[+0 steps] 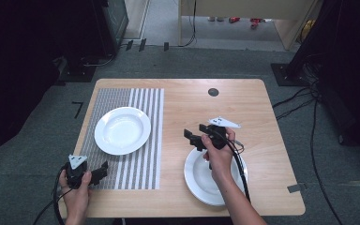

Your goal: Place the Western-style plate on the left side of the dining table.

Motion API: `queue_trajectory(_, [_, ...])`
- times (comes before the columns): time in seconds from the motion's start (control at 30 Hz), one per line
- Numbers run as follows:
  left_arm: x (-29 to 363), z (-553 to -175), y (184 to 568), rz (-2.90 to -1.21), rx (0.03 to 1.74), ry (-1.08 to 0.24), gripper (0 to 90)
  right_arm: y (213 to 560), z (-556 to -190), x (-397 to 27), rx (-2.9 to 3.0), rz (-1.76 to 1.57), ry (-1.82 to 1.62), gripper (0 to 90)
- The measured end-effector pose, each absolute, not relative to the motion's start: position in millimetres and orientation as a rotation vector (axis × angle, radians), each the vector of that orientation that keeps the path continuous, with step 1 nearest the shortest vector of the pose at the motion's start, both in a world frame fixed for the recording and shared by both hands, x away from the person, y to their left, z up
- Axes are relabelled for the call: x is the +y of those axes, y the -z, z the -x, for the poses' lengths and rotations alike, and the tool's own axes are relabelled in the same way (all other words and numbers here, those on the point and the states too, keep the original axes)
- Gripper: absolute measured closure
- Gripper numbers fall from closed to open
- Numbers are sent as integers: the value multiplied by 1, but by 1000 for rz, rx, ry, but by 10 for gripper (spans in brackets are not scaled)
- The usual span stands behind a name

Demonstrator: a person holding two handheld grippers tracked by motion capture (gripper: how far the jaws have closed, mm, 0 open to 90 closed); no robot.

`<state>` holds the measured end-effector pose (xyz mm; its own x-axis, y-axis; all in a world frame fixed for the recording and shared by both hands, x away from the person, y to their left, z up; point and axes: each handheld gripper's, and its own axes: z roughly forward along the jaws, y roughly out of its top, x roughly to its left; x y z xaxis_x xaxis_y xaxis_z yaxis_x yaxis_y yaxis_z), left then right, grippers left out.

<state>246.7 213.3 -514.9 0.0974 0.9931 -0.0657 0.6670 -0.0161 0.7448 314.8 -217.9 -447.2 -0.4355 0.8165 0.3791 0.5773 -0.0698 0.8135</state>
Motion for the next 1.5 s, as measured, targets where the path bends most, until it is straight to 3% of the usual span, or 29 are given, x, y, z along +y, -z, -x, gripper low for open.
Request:
queue_trajectory(0.37, [207,-247,518,-1804,1636,-715,121,452,-302,-247,1925,-1560,-1496,264])
queue_trajectory(1.5, [207,-247,519,-1804,1636,-716,119,481,-256,-365,1735,-1743,-1336,266])
